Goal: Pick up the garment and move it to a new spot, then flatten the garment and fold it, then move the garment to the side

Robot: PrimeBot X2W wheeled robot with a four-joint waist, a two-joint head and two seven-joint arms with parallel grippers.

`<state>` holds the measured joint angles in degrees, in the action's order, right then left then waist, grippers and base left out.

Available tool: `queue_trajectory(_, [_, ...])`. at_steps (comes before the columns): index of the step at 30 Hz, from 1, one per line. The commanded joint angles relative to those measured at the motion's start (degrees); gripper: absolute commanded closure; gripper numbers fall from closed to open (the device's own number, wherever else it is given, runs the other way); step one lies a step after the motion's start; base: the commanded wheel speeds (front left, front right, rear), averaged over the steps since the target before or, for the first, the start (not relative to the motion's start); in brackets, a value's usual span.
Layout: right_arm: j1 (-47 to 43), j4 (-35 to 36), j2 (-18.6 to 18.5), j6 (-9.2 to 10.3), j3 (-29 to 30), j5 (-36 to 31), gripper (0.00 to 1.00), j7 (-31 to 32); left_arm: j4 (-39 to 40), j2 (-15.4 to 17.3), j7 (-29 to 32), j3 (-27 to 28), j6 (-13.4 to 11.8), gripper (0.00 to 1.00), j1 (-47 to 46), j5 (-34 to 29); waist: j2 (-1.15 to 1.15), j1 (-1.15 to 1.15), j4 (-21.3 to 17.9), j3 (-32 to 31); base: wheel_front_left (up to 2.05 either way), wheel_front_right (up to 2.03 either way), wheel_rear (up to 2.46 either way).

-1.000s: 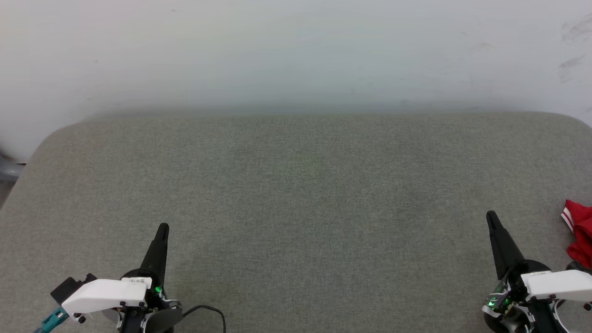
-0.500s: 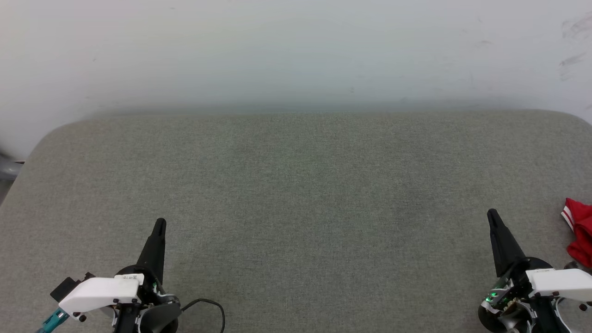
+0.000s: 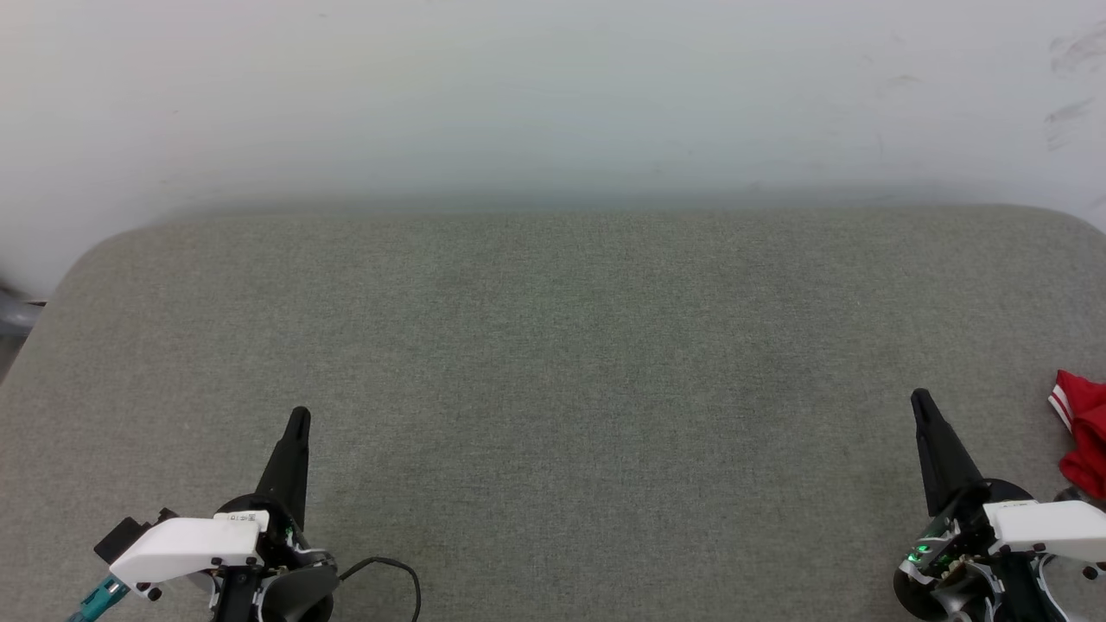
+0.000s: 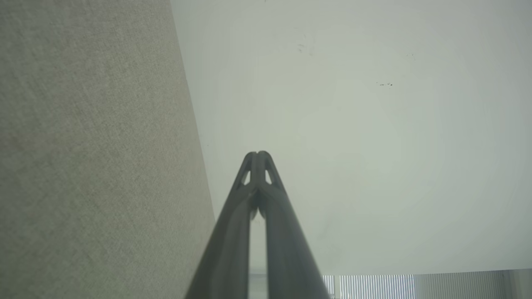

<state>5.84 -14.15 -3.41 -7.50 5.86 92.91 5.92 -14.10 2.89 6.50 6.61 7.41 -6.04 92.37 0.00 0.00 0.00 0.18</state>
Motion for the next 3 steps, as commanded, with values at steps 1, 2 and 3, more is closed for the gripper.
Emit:
queue_trajectory(1, [0.75,-0.08,0.09,0.02,0.04,0.04,1.0,0.09,-0.02,-0.1,0.31,0.12,0.26,1.0,-0.46,0.04,0.0,0.0,0.0,0.0,0.0,0.0,0.0])
queue_trajectory(2, [0.74,-0.08,0.1,0.02,0.05,0.02,1.0,0.11,-0.02,-0.1,0.31,0.14,0.26,1.0,-0.46,0.04,0.0,0.0,0.0,0.0,0.0,0.0,0.0])
queue_trajectory(3, [0.74,-0.08,0.11,0.02,0.05,0.01,1.0,0.12,-0.02,-0.1,0.31,0.13,0.26,1.0,-0.46,0.05,0.0,0.0,0.0,0.0,0.0,0.0,0.0])
